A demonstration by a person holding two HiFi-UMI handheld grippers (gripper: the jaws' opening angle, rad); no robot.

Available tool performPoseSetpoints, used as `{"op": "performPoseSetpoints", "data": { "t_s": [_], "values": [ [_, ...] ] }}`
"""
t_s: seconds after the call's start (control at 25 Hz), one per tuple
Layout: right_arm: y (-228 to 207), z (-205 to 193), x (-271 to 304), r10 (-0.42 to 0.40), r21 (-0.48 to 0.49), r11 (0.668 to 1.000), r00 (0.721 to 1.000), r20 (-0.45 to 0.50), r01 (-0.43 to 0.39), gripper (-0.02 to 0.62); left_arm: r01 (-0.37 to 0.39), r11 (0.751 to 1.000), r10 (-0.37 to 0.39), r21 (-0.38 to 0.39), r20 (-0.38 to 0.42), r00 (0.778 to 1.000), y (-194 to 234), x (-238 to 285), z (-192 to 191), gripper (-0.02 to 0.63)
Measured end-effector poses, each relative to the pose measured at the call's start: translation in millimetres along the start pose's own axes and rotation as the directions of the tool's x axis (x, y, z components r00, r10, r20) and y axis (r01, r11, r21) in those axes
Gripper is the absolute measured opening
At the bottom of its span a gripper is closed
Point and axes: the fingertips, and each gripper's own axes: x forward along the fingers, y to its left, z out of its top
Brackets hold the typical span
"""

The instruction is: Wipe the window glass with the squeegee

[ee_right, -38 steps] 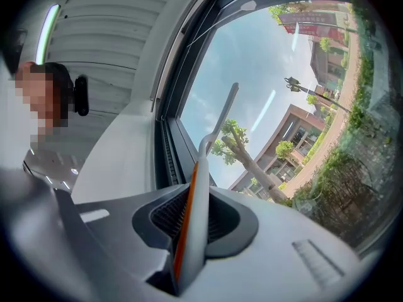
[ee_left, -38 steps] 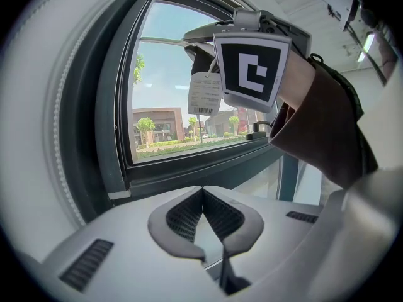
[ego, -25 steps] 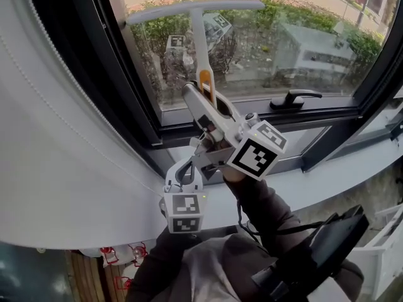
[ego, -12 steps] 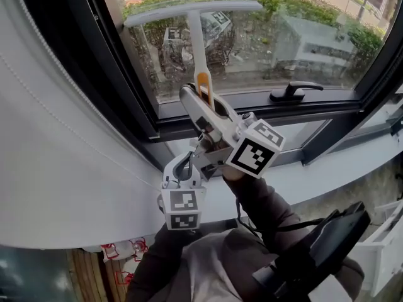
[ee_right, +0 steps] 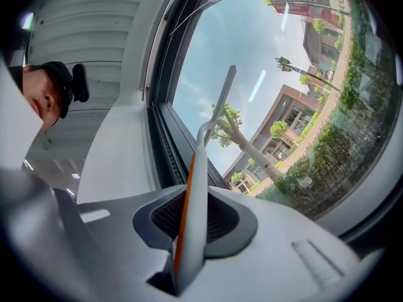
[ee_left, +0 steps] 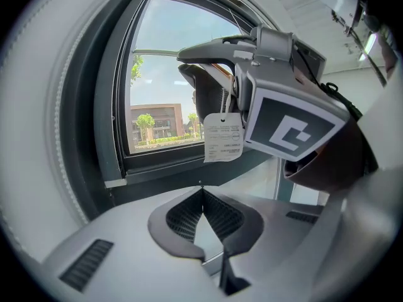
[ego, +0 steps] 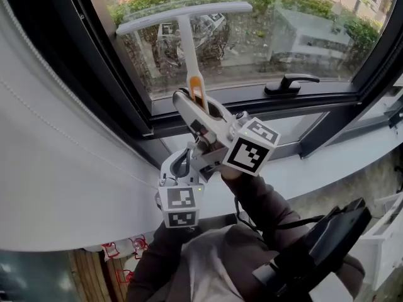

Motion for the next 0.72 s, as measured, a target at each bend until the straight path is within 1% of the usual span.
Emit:
{"op": "performPoseSetpoints", "data": {
  "t_s": [0.4,0.48,0.56,0.64,0.72],
  "values": [
    [-12,-16,-6,-0.018,0.046,0.999,0.999,-0.043,0.02,0.051,-0.014,1.0,0.014,-0.013,-0.022,1.0,6,2,-4,0.002],
    [-12,-18,-7,-0.013,0.025,1.0,0.998,-0.064,0.015,0.051,-0.022,0.999,0.021,-0.023,-0.03,0.999,10,4,-5,0.002],
    [-12,-17,-5,-0.002,-0.004,1.0,0.997,-0.075,0.001,0.051,-0.029,0.999,0.029,-0.015,-0.02,0.999,15,8,2,0.002],
    [-15,-16,-3,-0.002,-0.004,1.0,0.997,-0.073,0.002,0.051,-0.036,0.999,0.036,-0.003,-0.003,0.999,21,11,10,0.002],
    [-18,-20,-4,-0.011,0.013,1.0,0.997,-0.075,0.012,0.051,-0.042,0.999,0.042,-0.007,-0.005,0.999,24,10,8,0.002]
  ]
}}
